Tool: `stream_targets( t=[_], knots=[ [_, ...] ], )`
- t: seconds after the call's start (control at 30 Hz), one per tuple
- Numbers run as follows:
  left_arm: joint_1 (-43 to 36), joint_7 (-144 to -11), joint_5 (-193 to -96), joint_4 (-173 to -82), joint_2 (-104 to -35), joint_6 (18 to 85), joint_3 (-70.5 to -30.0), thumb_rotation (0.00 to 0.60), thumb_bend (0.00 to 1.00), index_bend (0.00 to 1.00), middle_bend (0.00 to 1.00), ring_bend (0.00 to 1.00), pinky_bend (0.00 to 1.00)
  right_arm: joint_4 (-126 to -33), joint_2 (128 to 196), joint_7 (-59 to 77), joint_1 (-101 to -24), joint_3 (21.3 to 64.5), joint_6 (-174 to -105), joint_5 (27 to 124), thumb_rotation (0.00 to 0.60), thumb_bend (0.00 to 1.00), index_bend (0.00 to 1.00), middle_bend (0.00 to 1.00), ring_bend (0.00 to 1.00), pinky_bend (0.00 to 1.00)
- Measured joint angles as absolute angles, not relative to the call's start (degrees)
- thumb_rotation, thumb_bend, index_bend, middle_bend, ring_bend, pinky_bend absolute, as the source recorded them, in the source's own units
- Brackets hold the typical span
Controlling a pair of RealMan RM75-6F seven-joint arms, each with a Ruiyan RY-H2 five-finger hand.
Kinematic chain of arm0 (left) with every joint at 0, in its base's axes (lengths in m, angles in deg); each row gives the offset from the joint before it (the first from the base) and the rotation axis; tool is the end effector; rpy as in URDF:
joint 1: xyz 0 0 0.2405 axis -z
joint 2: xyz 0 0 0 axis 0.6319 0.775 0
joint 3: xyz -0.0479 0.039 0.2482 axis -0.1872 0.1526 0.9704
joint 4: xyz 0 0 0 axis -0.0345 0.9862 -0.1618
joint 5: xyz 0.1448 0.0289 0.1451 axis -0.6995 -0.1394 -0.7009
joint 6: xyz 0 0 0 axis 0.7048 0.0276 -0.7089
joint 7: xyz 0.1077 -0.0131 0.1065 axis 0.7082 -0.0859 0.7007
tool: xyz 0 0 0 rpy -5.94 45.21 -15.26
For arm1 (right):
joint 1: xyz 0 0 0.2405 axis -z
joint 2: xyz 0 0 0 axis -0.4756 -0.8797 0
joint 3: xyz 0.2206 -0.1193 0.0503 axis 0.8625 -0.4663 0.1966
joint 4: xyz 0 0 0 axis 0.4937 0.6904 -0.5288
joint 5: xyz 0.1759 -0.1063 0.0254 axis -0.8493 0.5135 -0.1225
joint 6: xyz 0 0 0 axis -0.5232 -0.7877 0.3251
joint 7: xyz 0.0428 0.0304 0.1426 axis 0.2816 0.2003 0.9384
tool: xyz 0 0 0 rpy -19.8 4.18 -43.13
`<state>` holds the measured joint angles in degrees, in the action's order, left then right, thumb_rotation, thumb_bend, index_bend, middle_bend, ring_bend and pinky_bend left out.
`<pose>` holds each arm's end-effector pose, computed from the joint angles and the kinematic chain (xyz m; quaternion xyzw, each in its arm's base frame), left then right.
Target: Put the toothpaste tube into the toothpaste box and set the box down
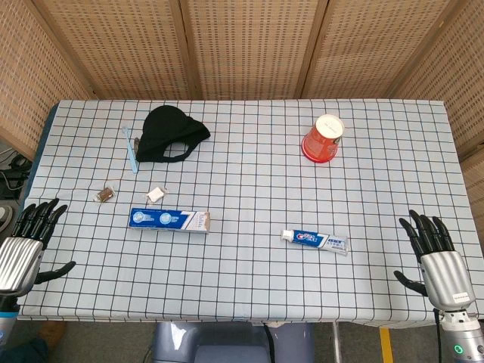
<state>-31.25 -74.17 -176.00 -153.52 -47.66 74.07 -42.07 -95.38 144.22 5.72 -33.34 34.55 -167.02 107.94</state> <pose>-0.2681 0.1906 0.1577 -0.6417 -0.3476 -0.4205 0.5391 -0.2872 -0.1835 0.1606 0.6261 -0.3126 0.4333 0.5679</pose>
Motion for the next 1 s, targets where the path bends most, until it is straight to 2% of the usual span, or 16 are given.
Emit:
stream_targets(
  t=[0.1,0.3,0.4,0.5,0.57,0.67,0.8,1.0],
  knots=[
    [-31.32,-74.22,-175.98,-153.51,-47.62,74.05,-42.11,0.6,0.0,0.0,0.0,0.0,0.0,-95.42,144.22,5.68,-33.33,34.45,-166.88,108.07,0.6,0.0,0.0,0.0,0.0,0.0],
    [-31.29,-74.01,-175.91,-153.53,-47.72,73.82,-42.22,0.6,0.0,0.0,0.0,0.0,0.0,-96.09,144.13,6.49,-33.93,34.13,-164.87,107.89,0.6,0.0,0.07,0.01,0.0,0.0],
    [-31.15,-73.65,-175.46,-153.57,-47.9,73.35,-42.41,0.6,0.0,0.0,0.0,0.0,0.0,-96.66,144.05,7.1,-35.32,34.17,-161.54,107.13,0.6,0.0,0.12,0.07,0.04,0.0],
    [-30.87,-72.91,-174.58,-153.53,-48.23,72.56,-42.73,0.6,0.0,0.0,0.0,0.0,0.0,-96.92,144.39,6.37,-38.1,34.92,-155.96,105.43,0.6,0.0,0.2,0.19,0.15,0.1],
    [-30.65,-72.07,-173.85,-153.41,-48.56,71.85,-42.93,0.6,0.0,0.0,0.0,0.0,0.0,-97.05,144.97,5.06,-40.29,35.76,-151.82,103.59,0.6,0.0,0.25,0.28,0.24,0.23],
    [-30.29,-71.28,-172.72,-153.12,-49.04,70.88,-43.3,0.6,0.0,0.0,0.0,0.0,0.0,-97.38,146.64,2.7,-44.02,37.36,-144.83,99.16,0.6,0.01,0.31,0.35,0.33,0.34],
    [-29.75,-70.48,-171.38,-152.78,-49.55,69.63,-43.79,0.6,0.0,0.0,0.0,0.0,0.0,-97.47,149.92,-1.8,-48.47,39.59,-138.1,91.47,0.6,0.08,0.35,0.39,0.37,0.39],
    [-29.23,-70.15,-169.94,-152.38,-49.9,68.25,-44.15,0.6,0.0,0.0,0.0,0.0,0.0,-96.97,155.6,-8.66,-52.24,41.63,-134.5,83.18,0.6,0.14,0.38,0.41,0.4,0.43]
  ],
)
